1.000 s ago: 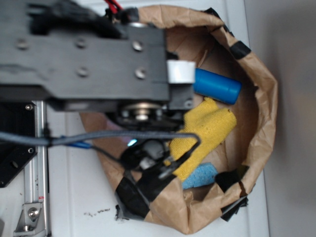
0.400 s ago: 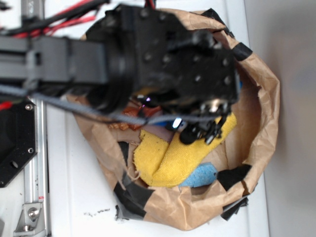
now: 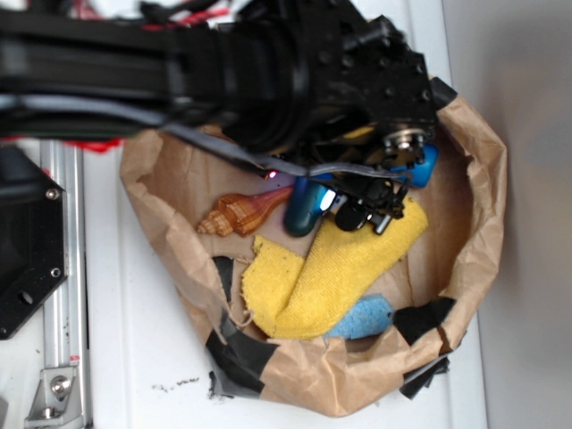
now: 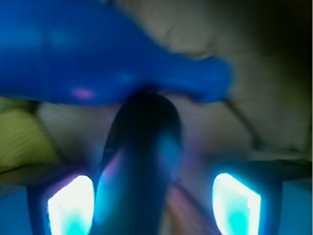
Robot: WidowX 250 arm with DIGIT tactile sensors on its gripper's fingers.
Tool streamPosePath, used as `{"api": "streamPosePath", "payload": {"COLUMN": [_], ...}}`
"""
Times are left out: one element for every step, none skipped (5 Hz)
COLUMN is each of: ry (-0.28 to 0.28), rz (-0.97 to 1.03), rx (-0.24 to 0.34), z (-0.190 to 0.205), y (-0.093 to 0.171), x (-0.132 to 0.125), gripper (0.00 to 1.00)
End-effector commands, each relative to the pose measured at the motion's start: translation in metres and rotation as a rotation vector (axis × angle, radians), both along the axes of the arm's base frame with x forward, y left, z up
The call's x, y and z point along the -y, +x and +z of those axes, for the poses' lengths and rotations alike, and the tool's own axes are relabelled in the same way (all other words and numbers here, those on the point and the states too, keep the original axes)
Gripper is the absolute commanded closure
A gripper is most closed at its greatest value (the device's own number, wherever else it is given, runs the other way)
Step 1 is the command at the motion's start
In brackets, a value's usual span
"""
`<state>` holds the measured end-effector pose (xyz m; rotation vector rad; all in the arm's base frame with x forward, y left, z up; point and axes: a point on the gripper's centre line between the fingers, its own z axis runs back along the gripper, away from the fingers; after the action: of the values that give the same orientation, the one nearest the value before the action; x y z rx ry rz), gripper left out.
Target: Grab the plastic pickle.
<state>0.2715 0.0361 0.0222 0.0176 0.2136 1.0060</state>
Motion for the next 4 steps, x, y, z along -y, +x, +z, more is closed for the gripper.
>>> {"api": "streamPosePath", "payload": {"ry": [-0.113,-0.148,-0.164,-0.147], "rz": [-0.103,-0.112,-0.169,-0.393], "rx": [0.061,0.061,0.066,0.096], "z": [-0.004,-0.002,-0.002,0.019], "y": [-0.005,-0.009,-0.009,-0.003], "x": [-0.001,-0.004,-0.006,-0.002], "gripper": [1.0,1.0,1.0,1.0]}}
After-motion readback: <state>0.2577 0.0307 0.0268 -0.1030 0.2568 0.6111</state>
